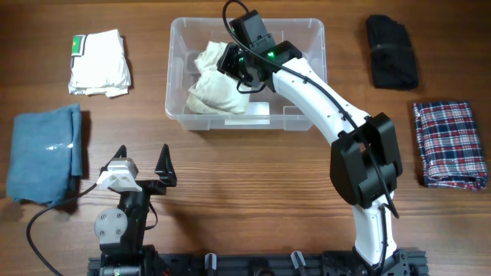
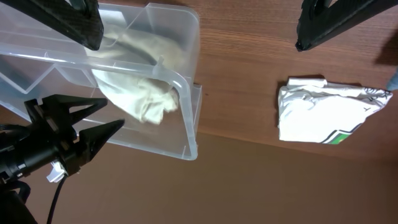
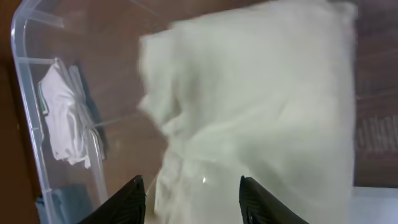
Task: Pack container
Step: 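Carry the cream bundle with the right gripper into the box's left side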
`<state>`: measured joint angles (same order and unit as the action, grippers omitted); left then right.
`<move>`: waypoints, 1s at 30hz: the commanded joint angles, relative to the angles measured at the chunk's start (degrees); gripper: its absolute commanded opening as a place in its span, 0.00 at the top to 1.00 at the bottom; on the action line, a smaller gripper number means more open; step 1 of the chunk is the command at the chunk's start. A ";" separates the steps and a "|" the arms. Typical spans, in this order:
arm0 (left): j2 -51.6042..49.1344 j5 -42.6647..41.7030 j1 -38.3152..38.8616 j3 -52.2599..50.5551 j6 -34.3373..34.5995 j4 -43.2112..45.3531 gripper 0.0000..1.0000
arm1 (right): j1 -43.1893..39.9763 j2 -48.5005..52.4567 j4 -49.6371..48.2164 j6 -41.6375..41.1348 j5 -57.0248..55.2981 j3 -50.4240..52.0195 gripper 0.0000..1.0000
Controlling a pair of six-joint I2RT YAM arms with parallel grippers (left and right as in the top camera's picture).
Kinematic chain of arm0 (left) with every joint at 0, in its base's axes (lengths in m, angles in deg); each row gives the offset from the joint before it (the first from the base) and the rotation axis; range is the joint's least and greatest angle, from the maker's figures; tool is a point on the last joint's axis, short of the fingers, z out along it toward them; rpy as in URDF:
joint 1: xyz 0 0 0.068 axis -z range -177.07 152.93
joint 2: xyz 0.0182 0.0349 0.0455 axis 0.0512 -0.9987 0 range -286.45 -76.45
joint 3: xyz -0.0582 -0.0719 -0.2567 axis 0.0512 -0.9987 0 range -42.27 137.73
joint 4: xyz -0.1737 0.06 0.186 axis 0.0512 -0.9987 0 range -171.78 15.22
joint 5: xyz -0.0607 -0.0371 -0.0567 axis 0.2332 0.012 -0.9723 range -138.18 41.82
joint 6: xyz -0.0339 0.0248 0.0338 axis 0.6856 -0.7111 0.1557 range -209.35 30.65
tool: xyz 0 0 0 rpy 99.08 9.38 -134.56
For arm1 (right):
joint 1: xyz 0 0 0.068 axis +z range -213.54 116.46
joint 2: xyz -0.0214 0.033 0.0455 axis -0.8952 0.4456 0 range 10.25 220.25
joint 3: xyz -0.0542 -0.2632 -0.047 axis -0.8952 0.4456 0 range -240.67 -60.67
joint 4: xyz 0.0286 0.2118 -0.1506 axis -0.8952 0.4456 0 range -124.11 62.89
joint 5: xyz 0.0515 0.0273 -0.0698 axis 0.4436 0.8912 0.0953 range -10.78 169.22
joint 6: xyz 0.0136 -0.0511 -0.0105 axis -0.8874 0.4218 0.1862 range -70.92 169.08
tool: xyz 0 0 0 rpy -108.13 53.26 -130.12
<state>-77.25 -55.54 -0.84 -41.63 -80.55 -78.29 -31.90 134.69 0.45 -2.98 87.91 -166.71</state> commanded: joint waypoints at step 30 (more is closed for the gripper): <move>0.42 0.33 -0.22 -0.33 -1.11 -0.22 0.00 | -1.97 5.53 11.43 18.47 -17.49 -4.13 0.96</move>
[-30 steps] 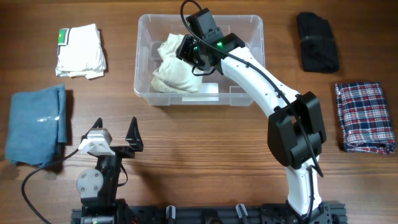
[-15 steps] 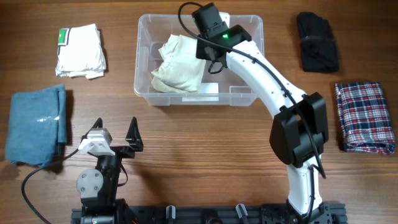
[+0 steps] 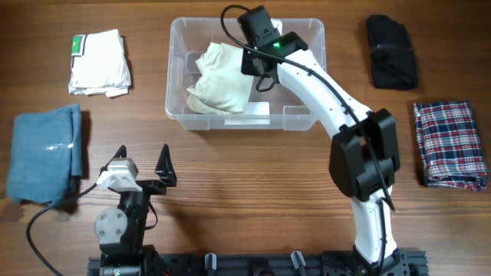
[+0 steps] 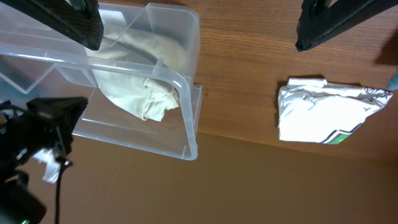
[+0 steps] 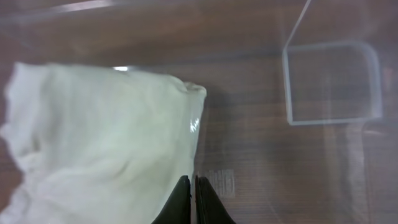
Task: Pack container
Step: 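Carry the cream bundle with the right gripper into the box's left side, then release the cream bundle and move the right gripper to the black bundle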
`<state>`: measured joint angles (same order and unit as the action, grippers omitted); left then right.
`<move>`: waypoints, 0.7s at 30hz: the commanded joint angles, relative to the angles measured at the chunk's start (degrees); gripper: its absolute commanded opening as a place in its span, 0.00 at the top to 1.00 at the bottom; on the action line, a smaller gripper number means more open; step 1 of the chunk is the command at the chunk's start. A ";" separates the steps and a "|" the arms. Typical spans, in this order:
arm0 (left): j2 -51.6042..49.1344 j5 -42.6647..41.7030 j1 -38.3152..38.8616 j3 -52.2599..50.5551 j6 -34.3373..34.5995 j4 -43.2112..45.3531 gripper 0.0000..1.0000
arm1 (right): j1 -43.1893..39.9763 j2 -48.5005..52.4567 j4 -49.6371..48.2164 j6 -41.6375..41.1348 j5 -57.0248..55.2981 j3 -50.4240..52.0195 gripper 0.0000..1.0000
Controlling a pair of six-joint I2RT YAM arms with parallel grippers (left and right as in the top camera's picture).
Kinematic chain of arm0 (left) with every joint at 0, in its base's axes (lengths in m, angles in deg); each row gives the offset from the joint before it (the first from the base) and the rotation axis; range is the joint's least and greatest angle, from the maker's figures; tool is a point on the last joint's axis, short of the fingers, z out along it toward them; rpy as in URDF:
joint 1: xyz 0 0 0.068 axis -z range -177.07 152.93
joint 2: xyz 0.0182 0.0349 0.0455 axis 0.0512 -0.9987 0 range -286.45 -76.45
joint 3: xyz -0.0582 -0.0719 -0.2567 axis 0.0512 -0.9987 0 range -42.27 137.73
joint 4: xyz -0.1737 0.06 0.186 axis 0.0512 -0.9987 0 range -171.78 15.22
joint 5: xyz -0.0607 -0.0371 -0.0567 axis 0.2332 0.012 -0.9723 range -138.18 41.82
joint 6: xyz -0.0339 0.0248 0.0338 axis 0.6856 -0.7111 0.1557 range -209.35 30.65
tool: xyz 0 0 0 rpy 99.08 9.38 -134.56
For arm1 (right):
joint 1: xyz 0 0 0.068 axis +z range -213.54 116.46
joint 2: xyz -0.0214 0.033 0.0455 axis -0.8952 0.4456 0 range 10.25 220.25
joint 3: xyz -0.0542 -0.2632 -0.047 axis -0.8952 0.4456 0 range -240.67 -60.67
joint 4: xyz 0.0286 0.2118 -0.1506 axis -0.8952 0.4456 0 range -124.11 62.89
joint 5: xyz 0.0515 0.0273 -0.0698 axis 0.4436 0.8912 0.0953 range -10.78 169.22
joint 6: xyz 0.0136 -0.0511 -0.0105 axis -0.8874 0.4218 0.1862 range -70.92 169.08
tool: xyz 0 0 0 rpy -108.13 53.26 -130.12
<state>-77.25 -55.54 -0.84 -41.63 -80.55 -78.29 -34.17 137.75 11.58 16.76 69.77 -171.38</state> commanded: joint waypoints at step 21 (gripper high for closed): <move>0.42 0.35 -0.22 -0.33 -1.11 -0.22 0.00 | 0.31 6.14 -5.86 6.49 13.81 0.55 0.95</move>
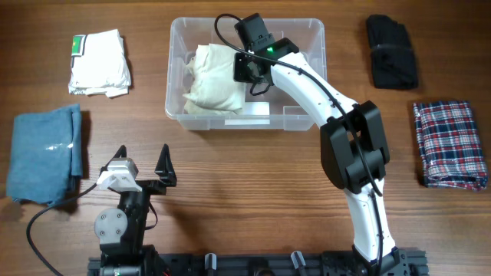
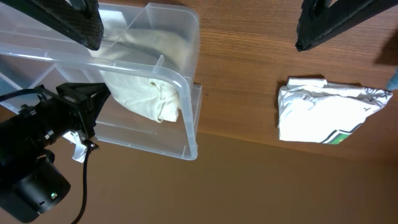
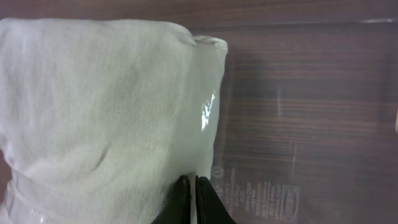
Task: Pack container
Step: 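Release the cream bundle and move the right gripper to the black bundle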
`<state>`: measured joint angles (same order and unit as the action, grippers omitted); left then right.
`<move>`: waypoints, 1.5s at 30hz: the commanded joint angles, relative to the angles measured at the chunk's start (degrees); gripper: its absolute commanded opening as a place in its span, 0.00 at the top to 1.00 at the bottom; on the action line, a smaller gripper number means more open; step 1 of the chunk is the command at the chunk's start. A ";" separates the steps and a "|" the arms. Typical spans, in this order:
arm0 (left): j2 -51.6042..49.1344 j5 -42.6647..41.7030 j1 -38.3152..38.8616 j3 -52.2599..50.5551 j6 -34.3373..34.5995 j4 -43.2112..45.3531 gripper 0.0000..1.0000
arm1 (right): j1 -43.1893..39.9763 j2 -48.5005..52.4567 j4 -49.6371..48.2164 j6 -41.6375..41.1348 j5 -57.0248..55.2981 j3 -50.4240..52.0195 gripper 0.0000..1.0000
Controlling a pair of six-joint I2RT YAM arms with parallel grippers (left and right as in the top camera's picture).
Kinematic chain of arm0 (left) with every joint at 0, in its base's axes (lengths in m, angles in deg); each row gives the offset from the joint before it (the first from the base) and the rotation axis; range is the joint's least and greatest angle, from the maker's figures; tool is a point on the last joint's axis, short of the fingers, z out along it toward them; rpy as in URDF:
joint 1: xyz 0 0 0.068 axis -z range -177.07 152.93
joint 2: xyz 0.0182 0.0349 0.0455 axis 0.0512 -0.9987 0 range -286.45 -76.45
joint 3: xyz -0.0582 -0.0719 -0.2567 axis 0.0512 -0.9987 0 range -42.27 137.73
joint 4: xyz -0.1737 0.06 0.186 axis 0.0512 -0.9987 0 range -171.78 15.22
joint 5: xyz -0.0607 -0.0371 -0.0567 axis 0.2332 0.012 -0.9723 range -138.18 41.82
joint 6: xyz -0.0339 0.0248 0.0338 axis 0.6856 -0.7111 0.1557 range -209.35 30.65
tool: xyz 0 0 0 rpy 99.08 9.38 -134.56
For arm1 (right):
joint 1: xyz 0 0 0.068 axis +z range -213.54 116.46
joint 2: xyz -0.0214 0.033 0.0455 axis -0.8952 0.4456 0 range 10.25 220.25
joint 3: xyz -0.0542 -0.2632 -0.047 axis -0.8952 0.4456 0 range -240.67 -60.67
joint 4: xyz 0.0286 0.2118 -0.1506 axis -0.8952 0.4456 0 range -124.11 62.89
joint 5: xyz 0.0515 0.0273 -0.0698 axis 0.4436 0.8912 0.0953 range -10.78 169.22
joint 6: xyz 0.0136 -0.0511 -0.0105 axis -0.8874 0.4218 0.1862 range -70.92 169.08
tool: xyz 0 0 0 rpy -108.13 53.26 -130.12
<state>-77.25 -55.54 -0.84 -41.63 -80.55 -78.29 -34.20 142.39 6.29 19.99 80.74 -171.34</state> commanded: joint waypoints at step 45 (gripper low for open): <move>0.42 0.35 -0.22 -0.33 -1.11 -0.22 0.00 | -32.26 -32.92 21.94 36.87 -11.98 -2.16 0.00</move>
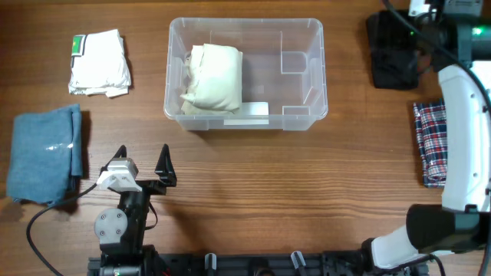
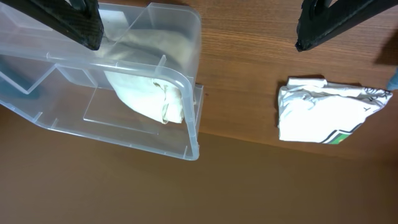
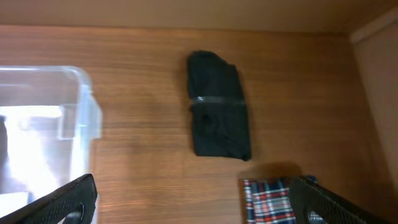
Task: Pack container
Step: 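Release the cream bundle and move the right gripper to the black bundle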
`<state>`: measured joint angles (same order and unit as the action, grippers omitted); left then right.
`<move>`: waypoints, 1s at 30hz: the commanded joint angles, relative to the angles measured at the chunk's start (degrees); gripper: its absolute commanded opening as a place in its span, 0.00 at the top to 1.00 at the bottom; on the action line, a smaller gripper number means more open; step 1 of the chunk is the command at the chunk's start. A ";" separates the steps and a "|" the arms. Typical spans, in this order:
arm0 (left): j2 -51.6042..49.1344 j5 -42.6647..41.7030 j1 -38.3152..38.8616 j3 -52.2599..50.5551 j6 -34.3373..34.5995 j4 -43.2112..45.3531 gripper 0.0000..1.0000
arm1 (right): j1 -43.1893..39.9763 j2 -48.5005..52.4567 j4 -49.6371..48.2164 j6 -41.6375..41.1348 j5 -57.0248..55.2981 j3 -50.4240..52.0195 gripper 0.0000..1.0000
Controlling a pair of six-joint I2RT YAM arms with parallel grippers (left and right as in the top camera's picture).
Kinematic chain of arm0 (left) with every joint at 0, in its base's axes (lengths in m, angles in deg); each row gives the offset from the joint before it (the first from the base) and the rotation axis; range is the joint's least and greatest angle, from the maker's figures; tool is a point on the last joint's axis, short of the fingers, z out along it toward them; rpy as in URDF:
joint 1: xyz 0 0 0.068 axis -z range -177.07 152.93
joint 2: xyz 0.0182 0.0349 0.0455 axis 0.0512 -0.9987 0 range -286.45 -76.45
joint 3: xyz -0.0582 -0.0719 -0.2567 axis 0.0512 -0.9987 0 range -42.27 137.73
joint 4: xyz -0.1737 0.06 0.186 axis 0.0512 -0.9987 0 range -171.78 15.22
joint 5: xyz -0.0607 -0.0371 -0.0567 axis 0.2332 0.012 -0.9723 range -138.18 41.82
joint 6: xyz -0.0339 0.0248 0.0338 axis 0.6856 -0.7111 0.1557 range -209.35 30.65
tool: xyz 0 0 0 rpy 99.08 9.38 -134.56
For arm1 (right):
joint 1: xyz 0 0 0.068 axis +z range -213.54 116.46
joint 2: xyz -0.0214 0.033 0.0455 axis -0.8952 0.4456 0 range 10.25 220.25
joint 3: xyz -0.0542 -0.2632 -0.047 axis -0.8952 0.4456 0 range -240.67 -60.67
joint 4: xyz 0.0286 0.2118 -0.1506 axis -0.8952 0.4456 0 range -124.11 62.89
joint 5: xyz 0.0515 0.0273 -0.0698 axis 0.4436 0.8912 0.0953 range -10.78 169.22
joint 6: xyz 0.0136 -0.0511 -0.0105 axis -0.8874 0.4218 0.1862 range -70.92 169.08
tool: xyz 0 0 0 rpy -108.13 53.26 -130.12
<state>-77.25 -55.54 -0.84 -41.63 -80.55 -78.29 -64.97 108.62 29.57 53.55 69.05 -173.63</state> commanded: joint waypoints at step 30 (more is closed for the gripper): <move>0.42 0.35 -0.22 -0.33 -1.11 -0.22 0.00 | -4.07 39.60 -26.43 25.59 -6.95 2.47 0.00</move>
<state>-77.25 -55.54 -0.84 -41.63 -80.55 -78.29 -67.99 145.84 4.02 77.92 63.54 -171.36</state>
